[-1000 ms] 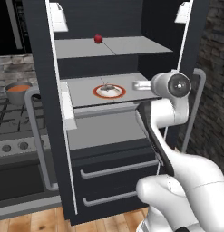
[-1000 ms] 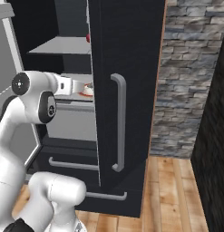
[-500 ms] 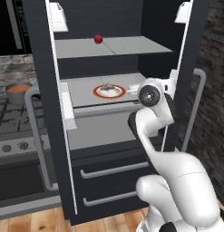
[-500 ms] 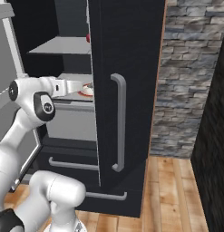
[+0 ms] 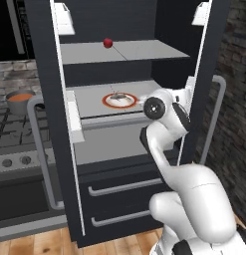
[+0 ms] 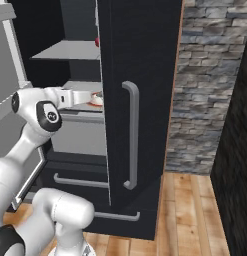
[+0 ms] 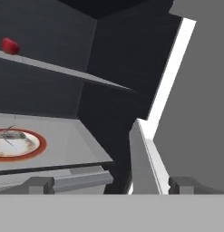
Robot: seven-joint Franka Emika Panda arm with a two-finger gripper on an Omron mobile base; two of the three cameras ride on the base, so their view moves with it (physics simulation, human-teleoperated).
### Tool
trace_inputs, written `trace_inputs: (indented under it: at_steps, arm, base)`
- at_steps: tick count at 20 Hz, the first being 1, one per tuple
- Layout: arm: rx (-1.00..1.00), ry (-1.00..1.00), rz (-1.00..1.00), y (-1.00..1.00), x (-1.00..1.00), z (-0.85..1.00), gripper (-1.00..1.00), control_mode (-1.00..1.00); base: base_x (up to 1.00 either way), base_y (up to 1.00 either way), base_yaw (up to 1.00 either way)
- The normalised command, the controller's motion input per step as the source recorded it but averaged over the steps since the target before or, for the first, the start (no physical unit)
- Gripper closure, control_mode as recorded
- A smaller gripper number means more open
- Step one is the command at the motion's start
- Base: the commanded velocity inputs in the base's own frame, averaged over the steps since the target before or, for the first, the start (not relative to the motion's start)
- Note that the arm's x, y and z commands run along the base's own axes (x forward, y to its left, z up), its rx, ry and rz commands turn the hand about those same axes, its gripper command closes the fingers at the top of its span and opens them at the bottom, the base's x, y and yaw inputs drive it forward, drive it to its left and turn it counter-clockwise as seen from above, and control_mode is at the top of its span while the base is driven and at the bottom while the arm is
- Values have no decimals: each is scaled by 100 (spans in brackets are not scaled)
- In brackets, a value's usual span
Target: Retrieve the fish from the fridge and place it on the saucepan with marinade on the stove.
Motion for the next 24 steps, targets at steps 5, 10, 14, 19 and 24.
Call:
trace_inputs:
  at_steps: [5,10,14,19,24]
  arm:
    - [6,2,0,-45,0,11,-100,-100]
    - [4,0,0,-57,9,1,-100,-100]
    - [1,0,-3,-77,0,0,-100,-100]
    - [0,0,-8,-91,0,0,-100,-100]
    - [0,1,-15,-100,-17,0,-100,-100]
  base:
    - [0,0,0]
    - [0,0,0]
    - [0,0,0]
    - [0,0,0]
    - [0,0,0]
